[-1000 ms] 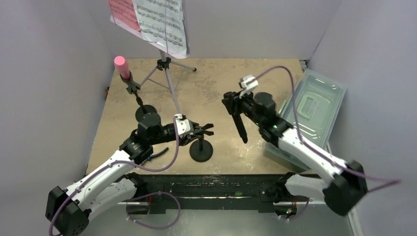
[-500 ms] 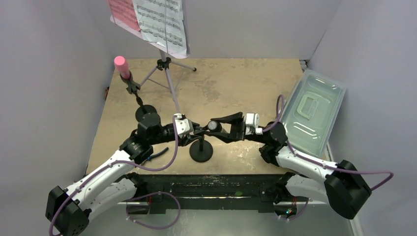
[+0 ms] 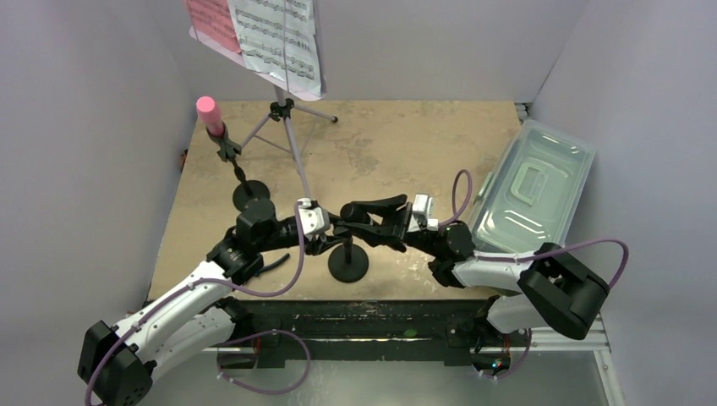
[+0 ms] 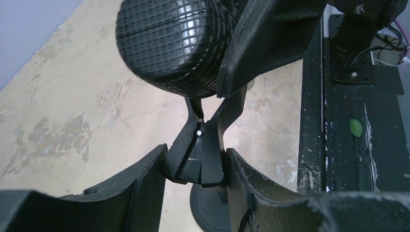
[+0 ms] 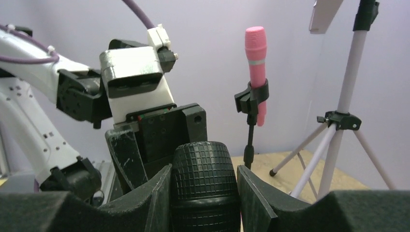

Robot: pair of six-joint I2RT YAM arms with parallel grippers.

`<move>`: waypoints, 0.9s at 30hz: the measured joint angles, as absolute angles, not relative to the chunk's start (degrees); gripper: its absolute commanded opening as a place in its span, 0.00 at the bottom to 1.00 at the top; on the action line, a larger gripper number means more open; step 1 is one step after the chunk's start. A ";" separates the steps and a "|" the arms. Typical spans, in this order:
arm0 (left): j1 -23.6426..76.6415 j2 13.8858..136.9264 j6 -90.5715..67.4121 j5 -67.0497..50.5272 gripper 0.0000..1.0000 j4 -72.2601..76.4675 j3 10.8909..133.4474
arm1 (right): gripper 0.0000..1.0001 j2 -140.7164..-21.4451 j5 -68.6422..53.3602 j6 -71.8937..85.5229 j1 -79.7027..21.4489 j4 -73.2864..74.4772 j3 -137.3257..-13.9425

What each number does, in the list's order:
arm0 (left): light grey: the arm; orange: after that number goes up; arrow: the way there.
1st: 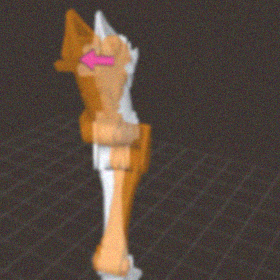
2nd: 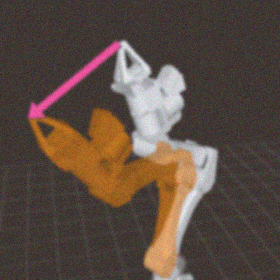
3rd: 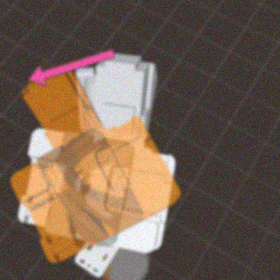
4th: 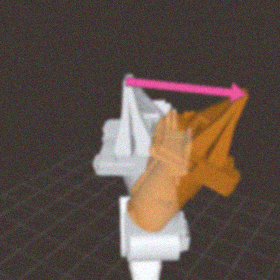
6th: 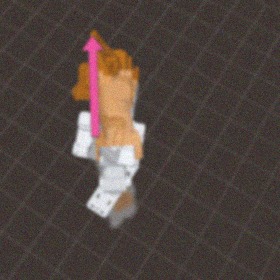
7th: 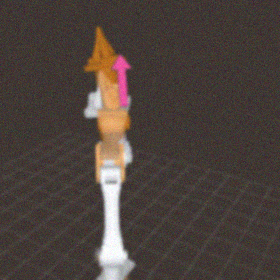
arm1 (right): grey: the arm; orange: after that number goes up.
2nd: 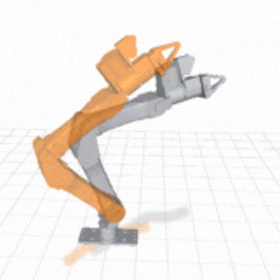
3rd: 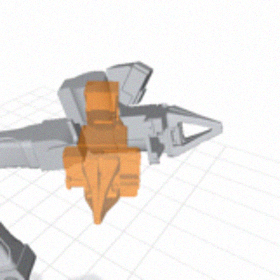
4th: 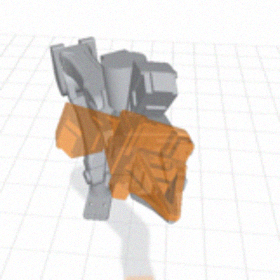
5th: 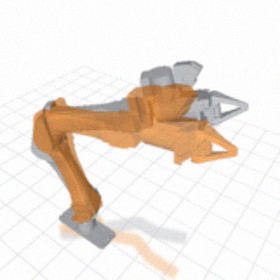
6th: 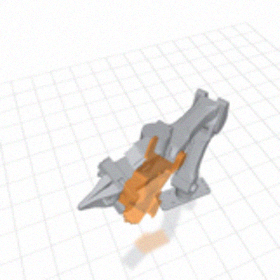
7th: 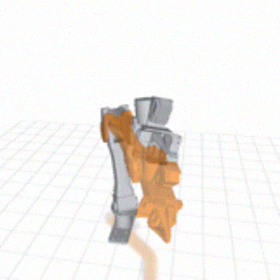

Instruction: Set up the instrument practice props

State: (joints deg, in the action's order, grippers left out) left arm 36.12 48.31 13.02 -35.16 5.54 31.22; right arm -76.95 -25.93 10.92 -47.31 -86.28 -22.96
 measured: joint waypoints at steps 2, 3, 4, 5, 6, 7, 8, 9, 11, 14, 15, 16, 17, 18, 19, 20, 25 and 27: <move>36.12 48.25 12.97 -35.46 0.00 6.28 30.83 | 0.00 -77.45 -21.65 10.39 -49.63 -86.56 -23.00; 36.12 48.21 12.84 -35.57 0.00 6.85 30.50 | 0.00 -77.71 -19.40 10.22 -50.63 -86.70 -23.07; 36.12 48.14 12.56 -35.59 0.00 7.57 30.17 | 0.00 -77.97 -18.15 10.02 -51.20 -86.74 -23.14; 36.12 48.07 12.03 -35.55 0.00 8.45 29.78 | 0.00 -78.37 -16.60 9.91 -51.81 -86.85 -23.31; 36.12 48.03 11.27 -35.44 0.00 9.43 29.39 | 0.00 -78.83 -15.22 9.78 -52.36 -86.94 -23.68; 36.10 47.97 10.00 -35.20 0.00 10.76 28.86 | 0.00 -79.26 -14.11 9.78 -52.86 -87.02 -24.12; 36.07 47.86 8.43 -34.74 0.00 12.38 28.21 | 0.00 -79.53 -13.32 9.80 -53.17 -87.09 -24.47; 35.99 47.75 7.05 -34.39 0.00 13.65 27.70 | 0.00 -79.64 -12.40 9.82 -53.49 -87.02 -24.77; 35.94 47.55 2.59 -33.58 0.00 17.82 26.33 | 0.00 -79.55 -11.03 10.02 -53.82 -87.24 -25.21; 35.79 47.55 -5.54 -32.47 0.00 25.43 23.79 | 0.00 -79.29 -9.82 10.50 -54.00 -87.59 -26.15; 35.75 47.64 -8.25 -32.18 0.00 28.45 22.68 | 0.00 -79.11 -9.58 10.72 -54.00 -87.64 -26.59; 35.73 47.86 -11.09 -31.88 0.00 31.75 21.50 | 0.00 -78.98 -9.45 10.96 -54.02 -87.77 -27.07; 35.73 48.21 -13.34 -31.66 0.00 34.24 20.71 | 0.00 -78.85 -9.26 11.16 -54.02 -87.83 -27.55; 35.73 48.88 -16.32 -31.40 0.00 37.32 19.99 | 0.00 -78.70 -8.82 11.35 -54.06 -87.90 -28.08; 35.73 49.50 -18.48 -31.16 0.00 39.48 19.70 | 0.00 -78.63 -8.45 11.42 -54.06 -88.03 -28.45; 35.68 50.26 -20.80 -30.96 0.00 41.74 19.57 | 0.00 -78.59 -8.14 11.46 -54.06 -88.16 -29.06; 35.09 52.51 -27.70 -30.15 0.00 49.21 19.49 | 0.00 -79.11 -7.16 11.88 -54.00 -88.33 -32.58; 34.92 52.23 -28.05 -29.52 0.00 49.17 19.51 | 0.00 -79.99 -7.14 12.40 -54.00 -88.38 -33.58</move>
State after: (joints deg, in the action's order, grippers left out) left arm 34.92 52.23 -28.05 -29.52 49.17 19.51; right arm -79.99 -7.14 12.40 -54.00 -88.38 -33.58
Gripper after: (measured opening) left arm 0.420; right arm 0.489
